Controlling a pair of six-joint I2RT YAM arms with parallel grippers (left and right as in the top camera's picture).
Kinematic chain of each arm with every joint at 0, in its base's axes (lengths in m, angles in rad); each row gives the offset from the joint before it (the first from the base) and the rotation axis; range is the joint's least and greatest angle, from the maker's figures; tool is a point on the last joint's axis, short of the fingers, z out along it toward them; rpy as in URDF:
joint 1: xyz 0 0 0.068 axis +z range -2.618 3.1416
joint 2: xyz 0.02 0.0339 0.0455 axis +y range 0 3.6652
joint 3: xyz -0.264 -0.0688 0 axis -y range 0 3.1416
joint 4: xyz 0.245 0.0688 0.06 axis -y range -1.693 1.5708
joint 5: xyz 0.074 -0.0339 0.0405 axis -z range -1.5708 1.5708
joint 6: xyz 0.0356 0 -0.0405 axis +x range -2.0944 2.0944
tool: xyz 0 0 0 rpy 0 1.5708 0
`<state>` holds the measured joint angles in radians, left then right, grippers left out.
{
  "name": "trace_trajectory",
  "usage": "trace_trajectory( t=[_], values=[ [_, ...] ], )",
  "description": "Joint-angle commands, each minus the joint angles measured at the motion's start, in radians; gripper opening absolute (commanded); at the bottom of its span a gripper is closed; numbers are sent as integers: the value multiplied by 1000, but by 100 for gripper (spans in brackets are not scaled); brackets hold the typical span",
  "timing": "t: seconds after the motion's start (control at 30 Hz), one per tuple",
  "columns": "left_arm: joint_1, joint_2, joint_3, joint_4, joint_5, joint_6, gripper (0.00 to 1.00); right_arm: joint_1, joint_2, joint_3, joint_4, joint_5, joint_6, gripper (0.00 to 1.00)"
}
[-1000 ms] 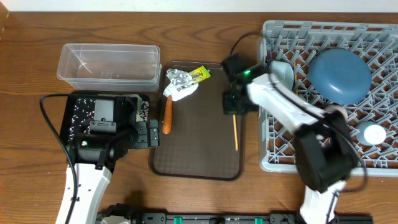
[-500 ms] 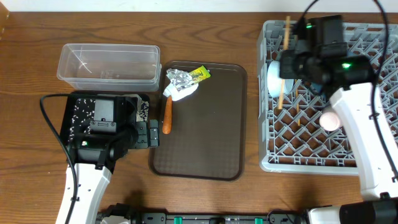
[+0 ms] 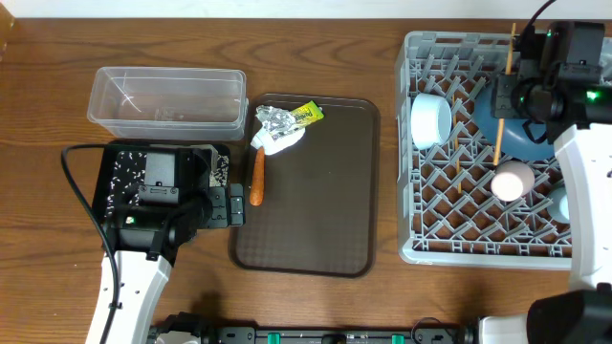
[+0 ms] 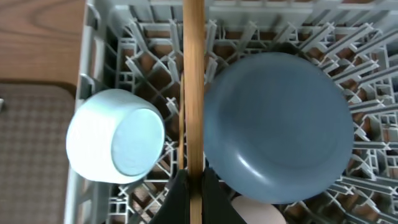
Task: Sort waste into correct bins and load items into the dishwasher rack
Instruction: 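Place the second chopstick into the rack with the right gripper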
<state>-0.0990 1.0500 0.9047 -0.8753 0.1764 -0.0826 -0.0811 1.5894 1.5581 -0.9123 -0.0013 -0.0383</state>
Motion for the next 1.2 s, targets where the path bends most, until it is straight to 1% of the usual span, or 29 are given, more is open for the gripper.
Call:
trace_trajectory(
  t=[0.0, 0.13, 0.3, 0.4, 0.43, 0.5, 0.53, 0.73, 0.97, 1.03, 1.13, 1.17],
  values=[
    [6, -6, 19, -3, -6, -5, 98, -3, 53, -2, 0, 31, -31, 1],
    [6, -6, 19, -3, -6, -5, 98, 12, 116, -2, -5, 23, -30, 1],
    [6, -6, 19, -3, -6, -5, 98, 15, 198, -2, 11, 89, -30, 1],
    [6, -6, 19, -3, -6, -5, 98, 17, 221, -2, 13, 42, -31, 1],
    [6, -6, 19, -3, -6, -5, 98, 20, 222, -2, 13, 24, -31, 5],
    [6, -6, 19, -3, -6, -5, 98, 24, 219, -2, 13, -6, -31, 22],
    [6, -6, 19, -3, -6, -5, 98, 25, 213, -2, 14, -18, -30, 33],
    [6, -6, 19, -3, -6, -5, 98, 38, 111, -2, 18, -75, 15, 42],
    [6, -6, 19, -3, -6, -5, 98, 76, -108, -2, 9, -229, 20, 49],
    [6, -6, 19, -3, -6, -5, 98, 80, -171, -2, 0, -236, 49, 53],
    [6, -6, 19, -3, -6, -5, 98, 80, -255, -2, -13, -236, 79, 56],
    [6, -6, 19, -3, -6, -5, 98, 80, -278, -2, -16, -236, 79, 59]
  ],
)
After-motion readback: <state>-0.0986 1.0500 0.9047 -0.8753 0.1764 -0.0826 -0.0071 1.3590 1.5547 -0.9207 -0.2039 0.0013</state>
